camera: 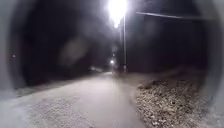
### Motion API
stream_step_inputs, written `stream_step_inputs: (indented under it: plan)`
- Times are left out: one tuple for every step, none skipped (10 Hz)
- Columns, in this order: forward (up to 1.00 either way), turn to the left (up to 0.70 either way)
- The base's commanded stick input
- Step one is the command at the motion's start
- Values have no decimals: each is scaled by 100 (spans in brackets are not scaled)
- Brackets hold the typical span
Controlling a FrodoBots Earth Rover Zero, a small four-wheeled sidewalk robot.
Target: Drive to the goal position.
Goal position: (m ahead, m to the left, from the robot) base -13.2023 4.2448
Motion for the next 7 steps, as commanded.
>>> stream_step_inputs:
  plan:
    - [0,0]
    - [0,0]
    - [0,0]
    - [0,0]
    - [42,0]
    - [70,0]
    - [70,0]
